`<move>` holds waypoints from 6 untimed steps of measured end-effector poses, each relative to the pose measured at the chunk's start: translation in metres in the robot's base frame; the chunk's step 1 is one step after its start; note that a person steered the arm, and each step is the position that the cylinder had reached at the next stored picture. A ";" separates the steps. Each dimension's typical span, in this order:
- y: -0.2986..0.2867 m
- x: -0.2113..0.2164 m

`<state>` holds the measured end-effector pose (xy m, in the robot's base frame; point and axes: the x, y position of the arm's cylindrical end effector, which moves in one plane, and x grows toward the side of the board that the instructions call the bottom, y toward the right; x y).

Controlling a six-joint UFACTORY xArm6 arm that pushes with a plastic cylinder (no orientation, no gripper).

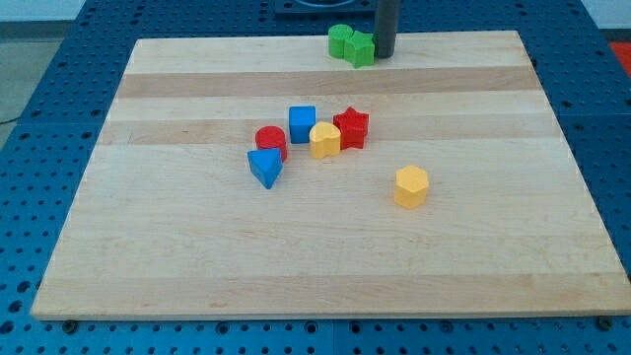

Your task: Slide the red star slightly left

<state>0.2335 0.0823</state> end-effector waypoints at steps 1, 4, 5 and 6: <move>0.001 0.007; 0.044 0.119; 0.044 0.131; 0.039 0.149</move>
<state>0.3821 0.1216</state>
